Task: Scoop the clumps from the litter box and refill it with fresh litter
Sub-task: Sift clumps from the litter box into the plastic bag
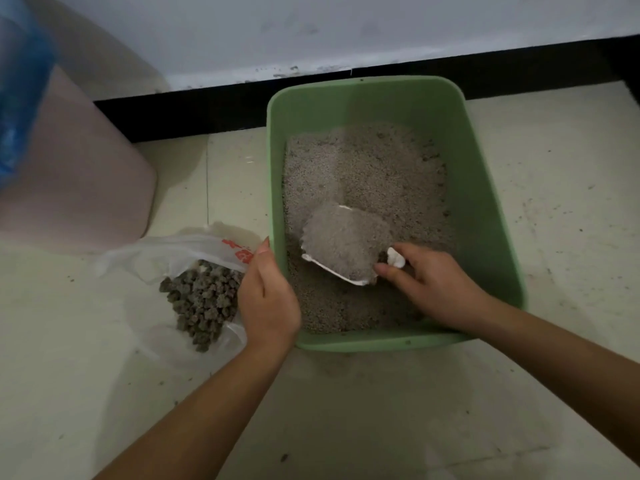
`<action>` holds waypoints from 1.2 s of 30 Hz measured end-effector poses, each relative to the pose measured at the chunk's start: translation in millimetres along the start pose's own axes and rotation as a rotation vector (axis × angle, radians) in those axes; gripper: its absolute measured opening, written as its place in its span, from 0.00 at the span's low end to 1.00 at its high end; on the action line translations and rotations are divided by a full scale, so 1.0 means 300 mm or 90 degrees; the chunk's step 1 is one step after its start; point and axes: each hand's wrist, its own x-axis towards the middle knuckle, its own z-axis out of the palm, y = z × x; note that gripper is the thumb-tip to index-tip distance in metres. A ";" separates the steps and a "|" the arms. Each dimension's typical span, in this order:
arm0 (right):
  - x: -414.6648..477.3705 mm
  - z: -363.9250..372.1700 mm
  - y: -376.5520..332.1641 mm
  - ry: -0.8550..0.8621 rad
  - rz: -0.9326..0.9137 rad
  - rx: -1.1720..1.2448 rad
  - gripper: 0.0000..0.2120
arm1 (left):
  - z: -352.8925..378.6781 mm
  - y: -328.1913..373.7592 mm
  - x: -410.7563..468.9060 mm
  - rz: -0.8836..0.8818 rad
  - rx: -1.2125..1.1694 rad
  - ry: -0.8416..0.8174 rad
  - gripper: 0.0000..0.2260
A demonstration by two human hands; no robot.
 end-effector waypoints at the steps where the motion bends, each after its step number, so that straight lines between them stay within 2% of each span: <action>1: -0.005 0.002 0.002 0.001 -0.010 -0.002 0.11 | 0.001 0.000 0.003 -0.003 -0.005 0.005 0.35; 5: -0.014 0.001 -0.003 -0.089 -0.050 -0.023 0.08 | 0.002 0.002 -0.001 -0.014 -0.010 0.020 0.32; 11: -0.021 -0.002 -0.008 -0.114 -0.100 -0.020 0.07 | 0.000 0.004 -0.002 -0.015 -0.016 0.018 0.30; 14: -0.028 -0.020 -0.001 -0.084 -0.073 0.033 0.09 | 0.001 0.005 -0.004 -0.017 -0.024 0.019 0.29; 17: -0.037 -0.019 -0.006 -0.101 -0.098 0.004 0.09 | 0.000 0.015 -0.011 -0.019 -0.030 0.017 0.27; 20: -0.040 -0.025 0.000 -0.066 -0.070 0.055 0.07 | -0.002 0.016 -0.010 -0.023 -0.024 0.021 0.28; 24: -0.050 -0.024 -0.005 -0.064 -0.099 0.021 0.09 | -0.003 0.020 -0.015 -0.015 -0.035 0.012 0.25; 27: -0.049 -0.032 -0.007 -0.024 -0.074 0.081 0.11 | -0.007 0.031 -0.024 -0.022 -0.039 0.015 0.23; 33: -0.044 -0.055 -0.014 -0.011 -0.082 0.027 0.08 | -0.006 0.025 -0.020 -0.019 -0.042 0.004 0.22; 36: -0.045 -0.055 -0.020 -0.017 -0.094 -0.006 0.11 | -0.006 0.023 -0.018 -0.017 -0.035 0.005 0.22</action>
